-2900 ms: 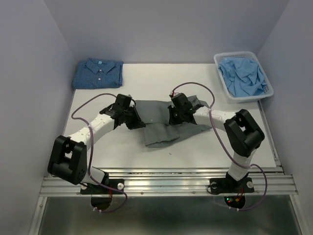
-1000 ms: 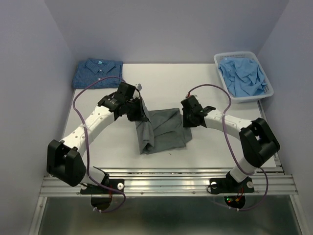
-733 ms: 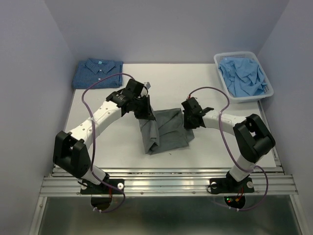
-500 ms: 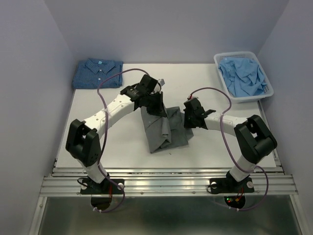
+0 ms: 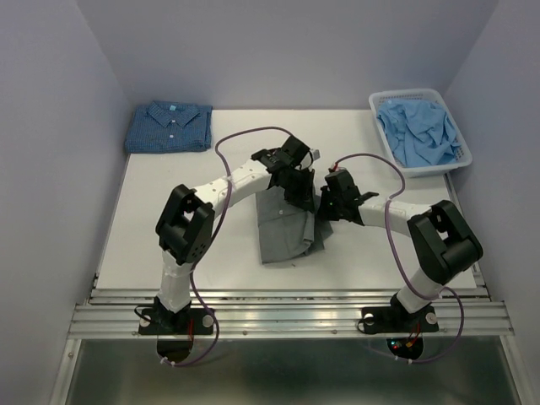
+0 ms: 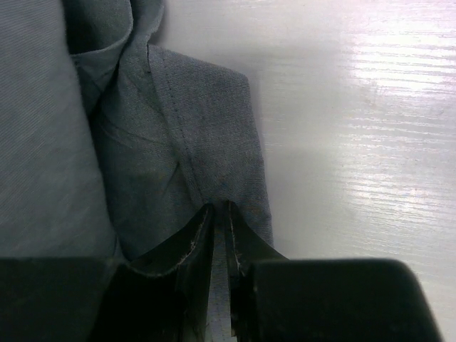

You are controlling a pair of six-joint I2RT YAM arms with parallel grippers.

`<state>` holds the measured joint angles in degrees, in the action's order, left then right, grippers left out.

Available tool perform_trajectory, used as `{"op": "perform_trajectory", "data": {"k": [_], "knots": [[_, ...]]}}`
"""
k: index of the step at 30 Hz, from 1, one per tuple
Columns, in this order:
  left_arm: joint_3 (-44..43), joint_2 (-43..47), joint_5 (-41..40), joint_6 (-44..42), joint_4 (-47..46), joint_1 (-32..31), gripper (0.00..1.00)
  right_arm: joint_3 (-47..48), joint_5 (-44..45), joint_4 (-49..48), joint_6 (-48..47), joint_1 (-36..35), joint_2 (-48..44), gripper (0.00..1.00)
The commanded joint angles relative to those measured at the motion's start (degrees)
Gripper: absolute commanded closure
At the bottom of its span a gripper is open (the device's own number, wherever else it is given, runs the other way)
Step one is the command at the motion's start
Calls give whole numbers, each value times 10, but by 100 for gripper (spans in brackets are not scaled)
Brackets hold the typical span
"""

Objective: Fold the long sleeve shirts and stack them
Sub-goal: Fold the shirt

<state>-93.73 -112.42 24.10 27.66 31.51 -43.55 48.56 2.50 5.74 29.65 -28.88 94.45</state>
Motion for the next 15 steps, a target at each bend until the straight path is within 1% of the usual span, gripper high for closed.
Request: {"op": "perform_trajectory", "data": {"k": [1,5,7,10,12,13,14,15], "knots": [[-53,-30,11,13,-6,0,100,-19,-20,32,8,0,2,83],[-81,-68,-40,49,7,3,100,-17,-21,34,16,0,-15,83],[-99,-88,-58,74,7,4,100,-18,-40,35,17,0,-29,82],[-119,-105,-68,87,5,5,100,-21,-46,36,26,0,-42,82],[-119,-109,-77,99,4,5,100,-24,-41,44,36,0,-58,79],[-118,-111,-82,100,7,5,96,-23,-36,50,37,0,-66,79],[-117,-110,-87,102,9,5,88,-22,-29,59,38,0,-76,78],[-113,-106,-90,104,9,5,62,-18,-4,79,40,0,-100,73]]}}
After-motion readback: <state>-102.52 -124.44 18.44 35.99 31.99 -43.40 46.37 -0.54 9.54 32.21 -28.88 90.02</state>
